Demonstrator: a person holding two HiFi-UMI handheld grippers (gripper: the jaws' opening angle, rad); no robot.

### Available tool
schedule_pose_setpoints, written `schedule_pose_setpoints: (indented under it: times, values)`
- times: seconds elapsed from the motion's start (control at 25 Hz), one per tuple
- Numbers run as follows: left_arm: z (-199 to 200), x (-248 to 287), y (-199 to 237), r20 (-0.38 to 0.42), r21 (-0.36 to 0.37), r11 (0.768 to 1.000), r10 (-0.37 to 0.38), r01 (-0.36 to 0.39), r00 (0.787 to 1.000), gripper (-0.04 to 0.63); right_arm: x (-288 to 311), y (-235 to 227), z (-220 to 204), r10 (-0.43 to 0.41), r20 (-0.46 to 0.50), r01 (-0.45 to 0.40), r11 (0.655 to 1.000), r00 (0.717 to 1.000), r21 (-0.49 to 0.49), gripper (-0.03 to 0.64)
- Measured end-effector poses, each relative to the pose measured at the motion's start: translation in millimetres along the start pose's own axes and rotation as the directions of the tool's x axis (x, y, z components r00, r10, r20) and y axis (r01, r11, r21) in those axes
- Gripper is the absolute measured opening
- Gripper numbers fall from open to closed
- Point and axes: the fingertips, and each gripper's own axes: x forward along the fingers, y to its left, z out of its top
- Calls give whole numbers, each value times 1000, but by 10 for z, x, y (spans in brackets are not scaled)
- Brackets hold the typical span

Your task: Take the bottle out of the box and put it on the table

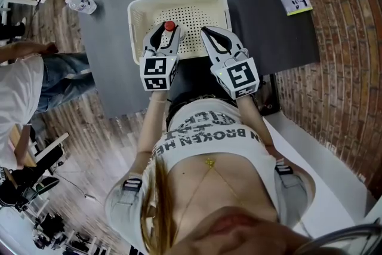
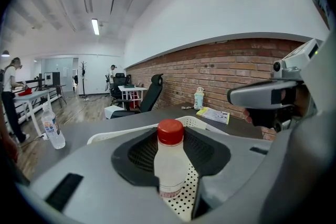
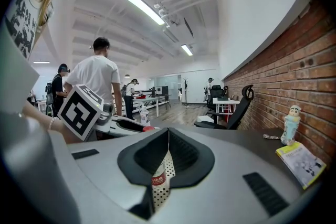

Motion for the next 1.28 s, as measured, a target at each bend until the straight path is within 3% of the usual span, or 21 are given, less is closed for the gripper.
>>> schedule_pose_setpoints:
  times: [0.68,1.28]
  values:
    - [924,-707,-91,99,17,999,-43,42,994,153,-126,126,88,80,48,-80,997,996,-10,9]
    - [1155,-1006,-152,122,45,999,-15,10,992,152,-101,279,105,140,48,-138,990,989,-37,9]
